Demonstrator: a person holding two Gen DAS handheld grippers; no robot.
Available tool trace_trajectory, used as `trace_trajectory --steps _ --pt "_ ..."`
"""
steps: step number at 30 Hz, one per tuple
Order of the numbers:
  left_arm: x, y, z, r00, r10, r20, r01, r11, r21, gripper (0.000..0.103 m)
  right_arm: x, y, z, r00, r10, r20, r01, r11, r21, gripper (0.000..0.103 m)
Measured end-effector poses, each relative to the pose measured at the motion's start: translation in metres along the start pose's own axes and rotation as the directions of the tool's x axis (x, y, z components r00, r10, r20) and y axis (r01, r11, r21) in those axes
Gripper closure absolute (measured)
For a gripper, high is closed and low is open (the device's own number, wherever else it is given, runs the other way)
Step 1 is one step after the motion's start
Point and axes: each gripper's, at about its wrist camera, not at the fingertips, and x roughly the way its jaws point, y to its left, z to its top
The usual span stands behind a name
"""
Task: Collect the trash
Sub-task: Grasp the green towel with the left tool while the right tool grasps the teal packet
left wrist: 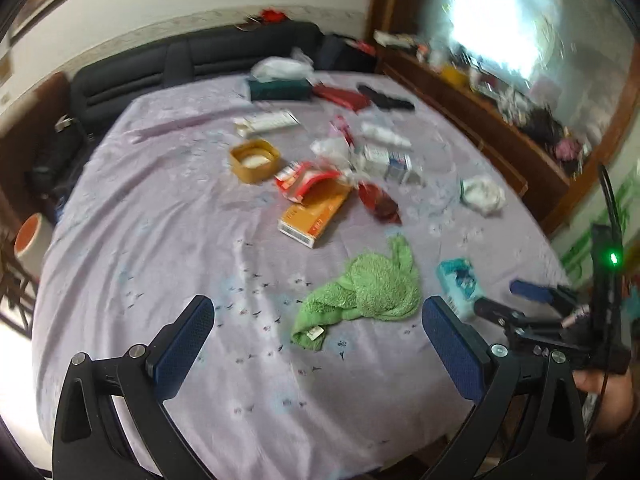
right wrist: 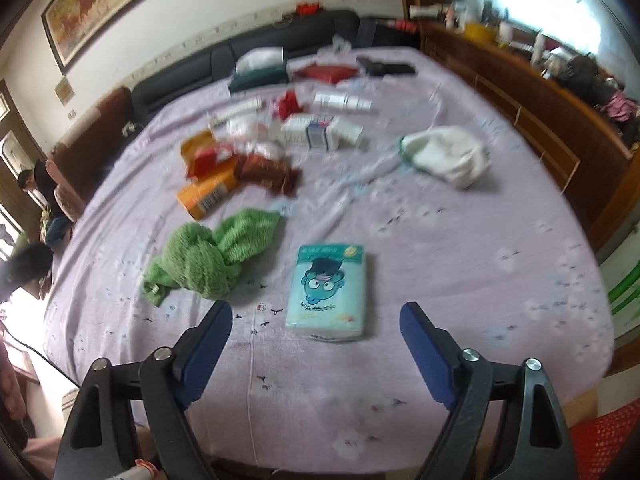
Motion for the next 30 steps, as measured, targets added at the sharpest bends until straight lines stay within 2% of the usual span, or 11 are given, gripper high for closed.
trace_trajectory --steps 5,9,10,12,18,22,23,24,25,27,30 --pt "0.034 -0.008 0.000 0.998 -0.015 -0.064 0.023 0.992 0.124 0.000 0.043 0.002 0.004 0.996 -0.026 -0.080 0.027 1.000 0.001 0.027" --pt "0.050 -0.008 0.004 0.993 -0.062 -0.098 0.075 0.987 0.140 0.000 0.062 0.000 0.007 0.990 -0.055 -0.133 0.056 0.998 0.004 0.050" --pt "0.055 -0.008 0.006 0.992 -0.073 -0.105 0.087 0.987 0.138 0.000 0.064 -0.002 0.007 0.989 -0.057 -0.136 0.059 0.998 0.013 0.050" --pt "0.071 -0.009 0.010 0.986 -0.087 -0.142 0.106 0.986 0.130 0.000 0.063 -0.008 0.008 0.990 -0.043 -0.138 0.050 0.998 0.046 0.059" --pt "0.106 -0.019 0.018 0.971 -0.115 -0.209 0.146 0.980 0.135 0.000 0.058 -0.021 0.010 0.988 -0.037 -0.150 0.053 0.993 0.104 0.068" --pt "0.117 -0.029 0.015 0.958 -0.160 -0.240 0.203 0.965 0.167 0.001 0.049 -0.025 0.008 0.989 -0.036 -0.145 0.056 0.989 0.137 0.069" --pt "0.120 -0.031 0.013 0.950 -0.181 -0.255 0.227 0.960 0.163 0.004 0.046 -0.026 0.007 0.989 -0.036 -0.142 0.057 0.988 0.146 0.069" --pt "0.121 -0.032 0.012 0.943 -0.205 -0.262 0.251 0.956 0.155 0.015 0.042 -0.027 0.005 0.990 -0.036 -0.139 0.057 0.987 0.153 0.069" --pt "0.120 -0.034 0.012 0.932 -0.247 -0.265 0.291 0.946 0.141 0.034 0.039 -0.028 0.004 0.990 -0.036 -0.136 0.057 0.986 0.159 0.069" --pt "0.117 -0.040 0.013 0.921 -0.285 -0.264 0.329 0.934 0.139 0.051 0.031 -0.031 0.004 0.991 -0.033 -0.126 0.055 0.983 0.175 0.069" --pt "0.107 -0.053 0.016 0.930 -0.275 -0.246 0.321 0.931 0.174 0.060 0.018 -0.033 0.003 0.994 -0.030 -0.104 0.050 0.980 0.192 0.069"
